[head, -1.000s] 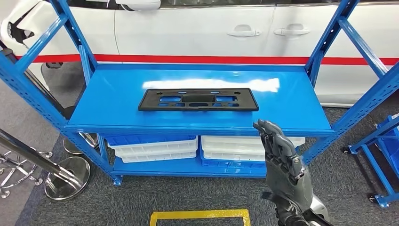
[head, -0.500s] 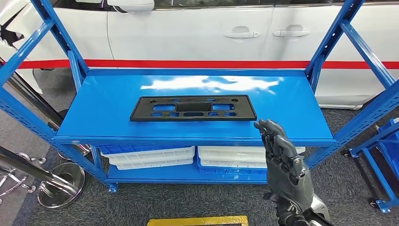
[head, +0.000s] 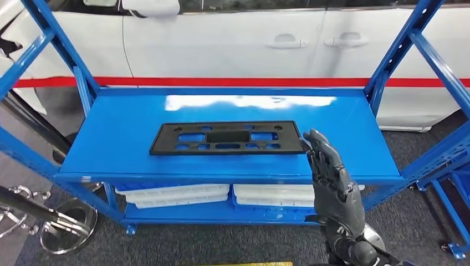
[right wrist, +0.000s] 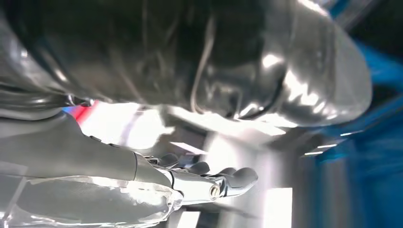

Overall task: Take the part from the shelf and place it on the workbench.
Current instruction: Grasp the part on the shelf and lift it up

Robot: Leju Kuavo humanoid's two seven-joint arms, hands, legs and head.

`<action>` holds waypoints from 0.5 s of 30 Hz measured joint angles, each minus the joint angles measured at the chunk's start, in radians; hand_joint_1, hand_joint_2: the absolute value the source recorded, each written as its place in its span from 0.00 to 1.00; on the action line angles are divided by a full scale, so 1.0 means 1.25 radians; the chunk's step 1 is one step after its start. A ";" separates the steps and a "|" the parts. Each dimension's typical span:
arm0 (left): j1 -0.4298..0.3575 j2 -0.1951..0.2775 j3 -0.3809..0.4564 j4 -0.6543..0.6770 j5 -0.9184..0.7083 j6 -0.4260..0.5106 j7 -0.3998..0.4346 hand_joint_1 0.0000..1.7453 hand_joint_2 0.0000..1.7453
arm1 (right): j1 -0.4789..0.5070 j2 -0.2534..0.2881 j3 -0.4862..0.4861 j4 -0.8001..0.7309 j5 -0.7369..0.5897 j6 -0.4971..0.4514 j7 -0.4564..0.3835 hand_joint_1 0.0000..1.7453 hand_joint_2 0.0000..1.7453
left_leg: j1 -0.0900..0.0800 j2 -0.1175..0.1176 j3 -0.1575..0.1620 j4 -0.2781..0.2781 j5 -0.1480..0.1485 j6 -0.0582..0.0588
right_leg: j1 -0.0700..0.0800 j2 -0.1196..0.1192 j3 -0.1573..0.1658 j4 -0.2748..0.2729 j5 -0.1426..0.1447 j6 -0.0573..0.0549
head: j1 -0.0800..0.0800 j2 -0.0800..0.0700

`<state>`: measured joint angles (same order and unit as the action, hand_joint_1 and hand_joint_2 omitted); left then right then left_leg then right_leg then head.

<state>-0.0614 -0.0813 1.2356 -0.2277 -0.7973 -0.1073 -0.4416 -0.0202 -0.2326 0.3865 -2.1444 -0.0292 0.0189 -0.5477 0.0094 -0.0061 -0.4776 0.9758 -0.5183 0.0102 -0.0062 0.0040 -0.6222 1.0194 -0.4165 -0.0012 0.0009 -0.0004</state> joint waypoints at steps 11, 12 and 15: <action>-0.009 0.000 -0.004 0.000 -0.035 -0.013 0.006 0.00 0.00 | -0.155 0.053 0.095 0.302 0.118 0.079 0.150 0.00 1.00 | 0.000 0.003 -0.113 0.127 0.006 -0.011 | 0.004 0.005 0.023 -0.007 -0.017 -0.027 | 0.000 0.000; -0.011 0.001 -0.004 0.000 -0.038 -0.015 0.006 0.00 0.00 | -0.176 0.061 0.118 0.326 0.125 0.079 0.159 0.00 1.00 | -0.002 0.004 -0.093 0.074 0.033 -0.005 | 0.006 0.005 0.026 -0.007 -0.019 -0.025 | 0.000 0.000; -0.014 0.003 -0.005 0.000 -0.041 -0.017 0.006 0.00 0.00 | -0.220 0.077 0.164 0.379 0.130 0.072 0.171 0.00 1.00 | -0.011 0.004 -0.071 0.015 0.055 0.008 | 0.007 0.002 0.028 -0.008 -0.021 -0.015 | 0.000 0.000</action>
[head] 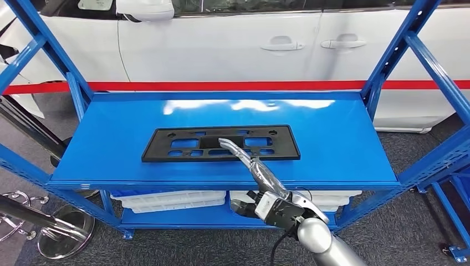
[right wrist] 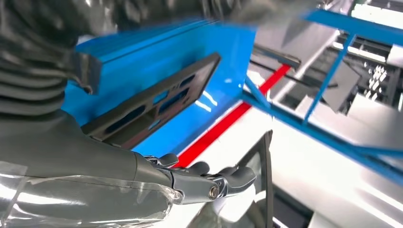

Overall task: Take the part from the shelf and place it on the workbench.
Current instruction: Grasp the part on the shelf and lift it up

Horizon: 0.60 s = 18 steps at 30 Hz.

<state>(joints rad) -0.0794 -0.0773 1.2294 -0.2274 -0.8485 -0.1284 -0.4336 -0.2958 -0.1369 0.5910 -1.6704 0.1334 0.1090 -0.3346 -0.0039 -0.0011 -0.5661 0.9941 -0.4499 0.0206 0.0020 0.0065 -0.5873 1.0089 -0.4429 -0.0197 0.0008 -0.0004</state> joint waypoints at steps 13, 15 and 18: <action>-0.001 0.000 -0.018 0.002 -0.027 -0.005 0.004 0.00 0.00 | -0.170 0.092 0.204 0.198 0.331 -0.181 0.161 0.00 1.00 | 0.010 0.000 0.025 -0.019 -0.001 0.002 | -0.011 -0.004 -0.026 0.038 0.008 0.018 | 0.000 0.000; -0.002 0.000 -0.019 0.003 -0.029 -0.004 0.004 0.00 0.00 | -0.181 0.108 0.228 0.224 0.396 -0.230 0.181 0.00 1.00 | 0.009 -0.001 0.025 -0.019 -0.004 -0.007 | -0.007 -0.004 -0.009 -0.002 0.011 0.011 | 0.000 0.000; -0.003 0.000 -0.020 0.003 -0.037 0.000 0.009 0.00 0.00 | -0.197 0.133 0.249 0.270 0.539 -0.324 0.226 0.00 1.00 | 0.012 -0.001 0.023 -0.013 -0.015 -0.023 | -0.007 -0.002 -0.004 -0.011 0.009 -0.002 | 0.000 0.000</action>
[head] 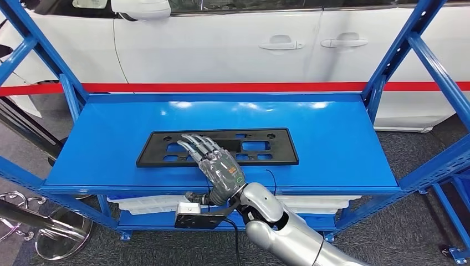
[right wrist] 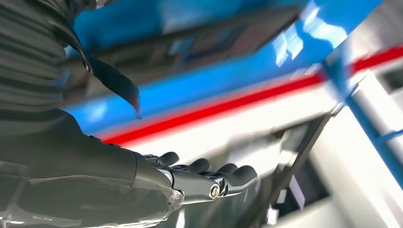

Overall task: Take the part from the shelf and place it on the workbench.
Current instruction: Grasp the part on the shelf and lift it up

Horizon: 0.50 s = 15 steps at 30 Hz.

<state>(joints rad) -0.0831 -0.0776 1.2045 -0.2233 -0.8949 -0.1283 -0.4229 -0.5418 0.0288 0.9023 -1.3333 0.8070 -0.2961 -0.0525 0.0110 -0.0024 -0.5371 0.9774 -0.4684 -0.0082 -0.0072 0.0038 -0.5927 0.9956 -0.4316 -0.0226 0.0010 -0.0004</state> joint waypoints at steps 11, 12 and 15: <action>-0.016 -0.001 -0.021 0.001 -0.031 0.006 0.023 0.00 0.00 | -0.076 0.108 0.048 0.260 0.340 -0.085 0.124 0.00 1.00 | -0.001 0.000 -0.042 0.020 0.042 -0.005 | 0.004 0.003 0.025 -0.003 -0.018 -0.005 | 0.000 0.000; -0.018 -0.001 -0.023 0.001 -0.031 0.007 0.023 0.00 0.00 | -0.080 0.116 0.051 0.277 0.346 -0.087 0.126 0.00 1.00 | -0.002 -0.001 -0.036 0.006 0.041 0.000 | 0.005 0.003 0.024 -0.002 -0.018 -0.002 | 0.000 0.000; -0.019 -0.003 -0.025 0.001 -0.031 0.008 0.024 0.00 0.00 | -0.086 0.132 0.059 0.316 0.354 -0.089 0.130 0.00 1.00 | 0.000 -0.001 -0.034 0.001 0.038 0.014 | 0.007 0.001 0.022 0.004 -0.027 0.010 | 0.000 0.000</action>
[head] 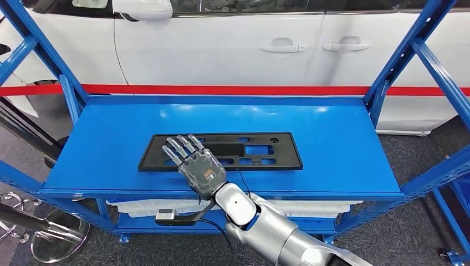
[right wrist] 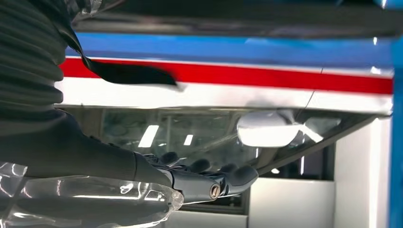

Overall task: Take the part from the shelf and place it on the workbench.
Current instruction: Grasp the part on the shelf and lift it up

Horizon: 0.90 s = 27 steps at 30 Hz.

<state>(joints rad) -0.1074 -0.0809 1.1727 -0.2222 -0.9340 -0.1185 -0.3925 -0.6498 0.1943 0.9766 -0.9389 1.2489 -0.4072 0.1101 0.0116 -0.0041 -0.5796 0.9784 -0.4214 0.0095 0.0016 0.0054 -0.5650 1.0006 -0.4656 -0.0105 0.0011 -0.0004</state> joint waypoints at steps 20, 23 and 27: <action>-0.013 -0.002 -0.014 0.001 -0.010 -0.003 0.010 0.00 0.00 | -0.068 0.054 0.007 0.230 0.049 -0.012 0.056 0.00 1.00 | 0.003 0.001 -0.078 0.206 -0.122 -0.027 | -0.004 -0.003 -0.014 -0.013 0.030 -0.030 | 0.000 0.000; -0.012 -0.001 -0.014 0.001 -0.010 -0.003 0.010 0.00 0.00 | -0.068 0.056 0.007 0.247 0.051 -0.013 0.057 0.00 1.00 | 0.007 0.001 -0.084 0.203 -0.089 -0.033 | -0.005 -0.002 -0.012 -0.009 0.026 -0.028 | 0.000 0.000; -0.015 0.000 -0.015 0.001 -0.010 -0.003 0.010 0.00 0.00 | -0.071 0.063 0.007 0.256 0.051 -0.015 0.057 0.00 1.00 | 0.005 0.000 0.004 0.016 -0.009 -0.024 | -0.002 0.001 -0.011 0.001 0.017 -0.016 | 0.000 0.000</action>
<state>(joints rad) -0.1259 -0.0805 1.1544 -0.2209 -0.9462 -0.1217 -0.3800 -0.7388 0.2727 0.9850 -0.6184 1.3128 -0.4255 0.1812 0.0180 -0.0040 -0.5740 0.9982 -0.4333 -0.0209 -0.0005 0.0066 -0.5789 1.0015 -0.4442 -0.0301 0.0011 -0.0004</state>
